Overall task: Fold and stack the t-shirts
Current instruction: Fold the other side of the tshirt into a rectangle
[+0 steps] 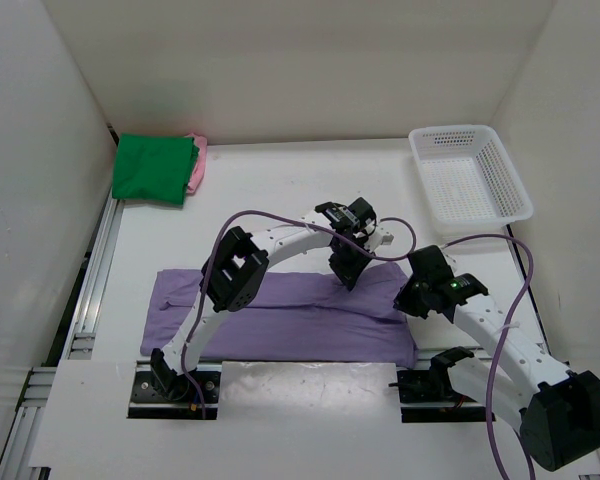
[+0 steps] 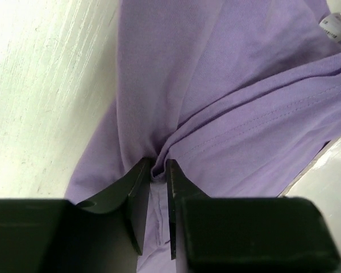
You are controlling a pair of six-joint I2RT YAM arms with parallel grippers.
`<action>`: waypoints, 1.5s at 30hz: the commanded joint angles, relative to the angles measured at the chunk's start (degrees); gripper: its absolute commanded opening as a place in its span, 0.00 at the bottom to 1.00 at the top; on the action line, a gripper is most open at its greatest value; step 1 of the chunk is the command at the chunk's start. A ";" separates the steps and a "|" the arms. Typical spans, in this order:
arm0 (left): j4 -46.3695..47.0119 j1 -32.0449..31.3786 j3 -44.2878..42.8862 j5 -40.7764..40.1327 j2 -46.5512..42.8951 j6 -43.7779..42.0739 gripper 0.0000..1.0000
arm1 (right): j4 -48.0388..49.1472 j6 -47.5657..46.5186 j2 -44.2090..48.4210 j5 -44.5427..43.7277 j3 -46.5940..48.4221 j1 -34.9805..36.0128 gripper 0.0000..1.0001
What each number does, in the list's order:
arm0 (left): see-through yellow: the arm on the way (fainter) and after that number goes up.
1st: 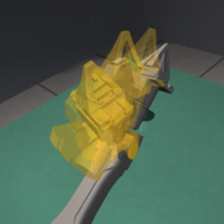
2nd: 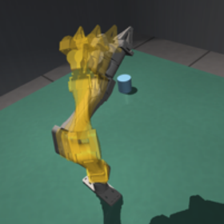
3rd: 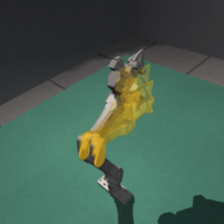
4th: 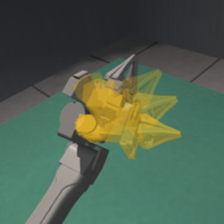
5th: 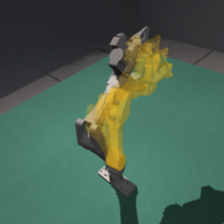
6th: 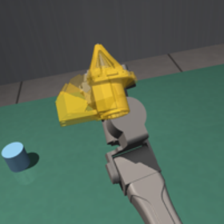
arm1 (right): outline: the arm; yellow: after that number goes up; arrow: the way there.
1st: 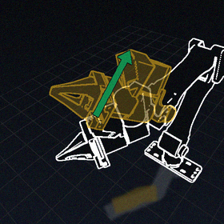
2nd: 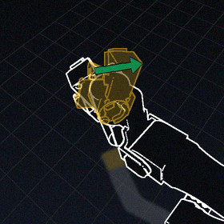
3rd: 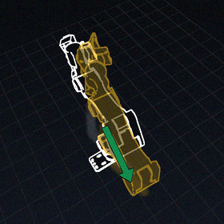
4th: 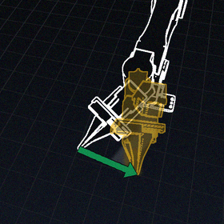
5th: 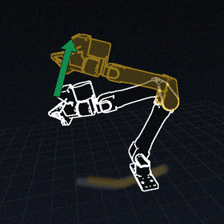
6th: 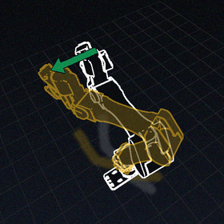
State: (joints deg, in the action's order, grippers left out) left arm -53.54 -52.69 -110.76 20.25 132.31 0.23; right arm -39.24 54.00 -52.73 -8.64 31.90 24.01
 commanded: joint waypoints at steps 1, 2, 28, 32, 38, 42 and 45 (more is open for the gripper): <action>0.36 -0.92 -2.00 0.05 -5.31 -0.23 0.28 | -0.04 0.58 0.70 -0.85 -0.35 -0.28 0.00; 0.36 -0.93 -2.00 0.05 -5.31 -0.23 0.28 | -0.04 0.58 0.70 -0.85 -0.35 -0.28 0.00; 4.23 4.17 13.20 -2.32 -16.12 -0.23 0.11 | 6.19 -5.39 -9.14 -7.88 6.59 -1.51 0.00; 5.54 4.79 14.70 -3.73 -16.12 -0.23 0.11 | 9.00 -5.92 -14.75 -7.88 8.08 -2.03 0.00; 6.08 4.79 15.31 -4.86 -14.89 -0.23 0.11 | 9.53 -5.40 -19.60 -9.20 9.94 -2.04 0.00; 6.08 4.79 15.84 -6.09 -14.89 -0.23 0.11 | 9.54 -5.39 -20.13 -9.81 10.55 -2.04 0.00; 6.08 4.79 16.45 -6.10 -14.89 -0.23 0.11 | 9.54 -6.98 -20.13 -9.12 11.08 -2.04 0.34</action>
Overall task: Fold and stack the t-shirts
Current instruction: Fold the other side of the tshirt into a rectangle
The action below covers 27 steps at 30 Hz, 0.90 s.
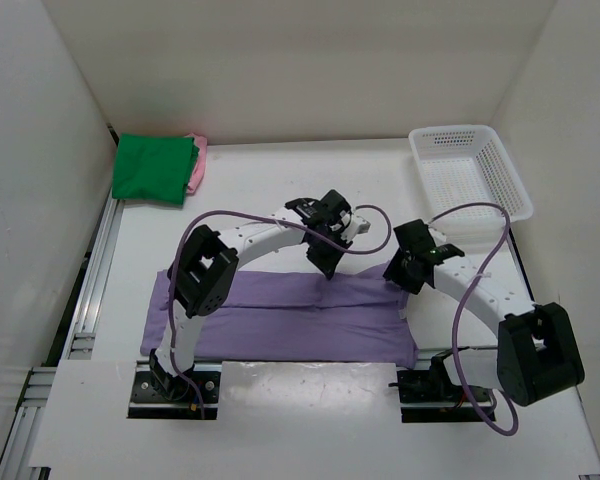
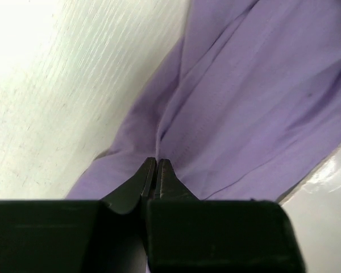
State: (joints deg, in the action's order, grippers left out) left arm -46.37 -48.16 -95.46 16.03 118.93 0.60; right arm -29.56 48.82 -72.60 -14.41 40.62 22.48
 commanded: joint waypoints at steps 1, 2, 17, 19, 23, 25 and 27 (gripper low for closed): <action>-1.09 0.26 1.85 -1.88 -1.51 -0.60 0.11 | -0.15 -2.32 0.78 -3.34 2.36 -0.51 0.56; -1.09 0.26 1.86 -1.88 -1.51 -0.60 0.11 | -0.84 -2.32 1.40 -3.34 2.36 -0.51 0.59; -1.09 -0.79 2.56 -1.27 -1.51 -0.60 0.12 | 10.48 -4.86 13.26 5.45 -9.16 -1.65 0.61; -1.09 -0.79 2.04 -1.27 -1.51 -0.60 0.13 | 11.71 -6.01 16.50 5.98 -9.77 -1.65 0.66; -1.09 -1.32 0.72 -0.56 -0.90 -0.60 0.19 | 13.65 -6.89 22.75 6.59 -11.61 -2.18 0.64; -1.09 -1.94 0.11 -0.56 0.24 -0.60 0.20 | 12.52 -6.28 23.38 6.59 -12.41 -2.70 0.64; -1.61 -2.46 -0.52 -0.56 0.77 -0.60 0.21 | 11.98 -8.29 22.33 9.91 -12.93 -3.23 0.68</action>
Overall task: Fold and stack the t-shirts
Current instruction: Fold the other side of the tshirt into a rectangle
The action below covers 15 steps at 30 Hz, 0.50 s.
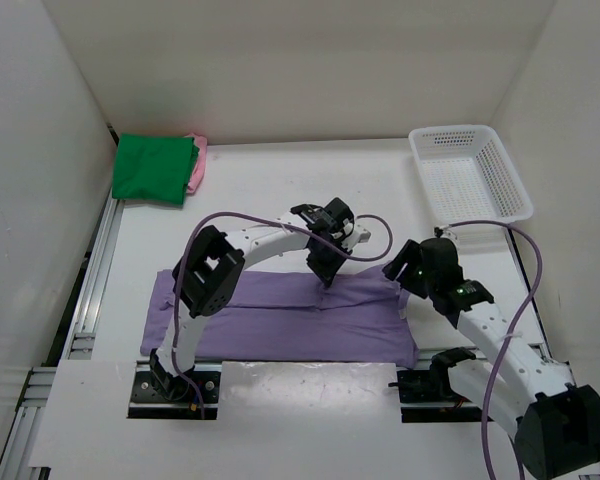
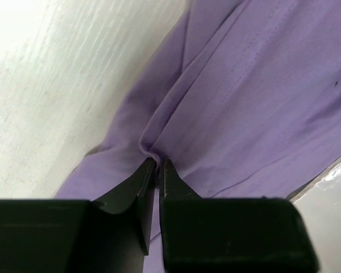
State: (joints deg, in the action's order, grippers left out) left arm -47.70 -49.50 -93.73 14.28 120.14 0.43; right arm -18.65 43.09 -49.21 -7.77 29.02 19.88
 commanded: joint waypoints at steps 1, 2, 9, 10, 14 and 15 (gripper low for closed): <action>-0.29 -1.13 -2.24 1.19 -0.43 -0.43 0.21 | 1.08 -3.62 -1.06 4.68 -1.33 -0.63 0.70; -0.29 -1.13 -2.77 0.66 -0.43 -0.43 0.21 | 1.08 -5.80 -1.93 6.17 -1.85 -0.63 0.71; -0.29 -1.13 -2.77 -1.45 0.10 -0.43 0.22 | 1.60 -14.69 1.48 9.62 -2.47 -0.63 0.75; -0.29 -1.13 -2.77 -1.97 0.10 -0.43 0.22 | 1.60 -14.70 2.01 9.62 -2.99 -0.63 0.75; -0.81 -1.13 -4.00 -1.98 0.71 -0.43 0.22 | 0.46 -14.70 -0.16 9.00 -3.00 -0.63 0.61; -0.81 -1.13 -4.52 -1.98 1.24 -0.43 0.22 | -0.06 -14.18 -1.23 9.00 -3.00 -0.63 0.59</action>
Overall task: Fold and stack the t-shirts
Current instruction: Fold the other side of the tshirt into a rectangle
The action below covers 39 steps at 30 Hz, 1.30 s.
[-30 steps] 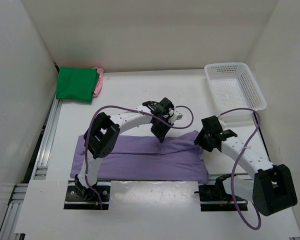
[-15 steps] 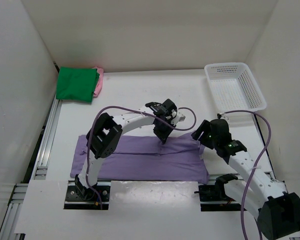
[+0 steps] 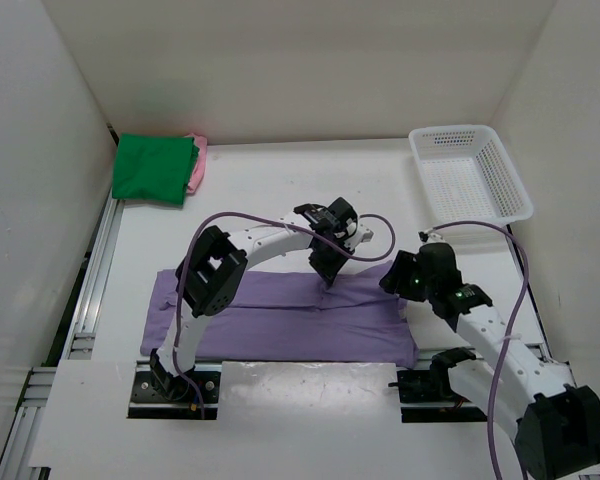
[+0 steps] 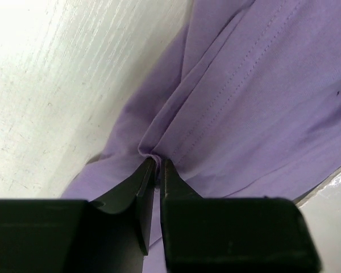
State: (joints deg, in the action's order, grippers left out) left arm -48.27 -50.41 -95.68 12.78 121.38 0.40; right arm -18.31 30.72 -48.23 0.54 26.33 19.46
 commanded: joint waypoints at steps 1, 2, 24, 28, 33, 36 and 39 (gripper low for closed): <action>-0.24 -0.21 -2.58 -0.47 -0.01 -0.40 0.22 | -0.42 -1.80 -4.14 0.69 -0.31 -0.22 0.57; -0.24 -0.21 -2.58 -0.47 -0.01 -0.40 0.22 | -0.42 -0.93 -5.03 0.69 -0.31 -0.22 0.54; -0.77 -0.21 -1.44 0.31 -3.08 -0.40 0.21 | -1.65 7.42 -4.77 3.94 -6.28 -1.80 0.00; -0.77 -0.21 -0.91 0.32 -4.49 -0.40 0.20 | -1.65 7.42 -4.77 3.42 -7.69 -1.80 0.00; -0.77 -0.21 -0.39 0.32 -5.54 -0.40 0.20 | -2.17 5.58 -4.60 1.14 -4.19 -1.80 0.00; -0.77 -0.21 -1.00 -0.21 -6.16 -0.40 0.20 | -2.17 3.92 -3.55 -0.97 -0.50 -1.80 0.00; -0.77 -0.21 -1.00 -0.73 -7.47 -0.40 0.20 | -2.70 3.29 -2.32 -2.73 1.53 -1.80 0.00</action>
State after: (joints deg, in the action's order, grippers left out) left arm -49.28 -50.43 -96.25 12.60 120.05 0.40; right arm -20.69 35.97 -52.49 1.13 23.97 17.96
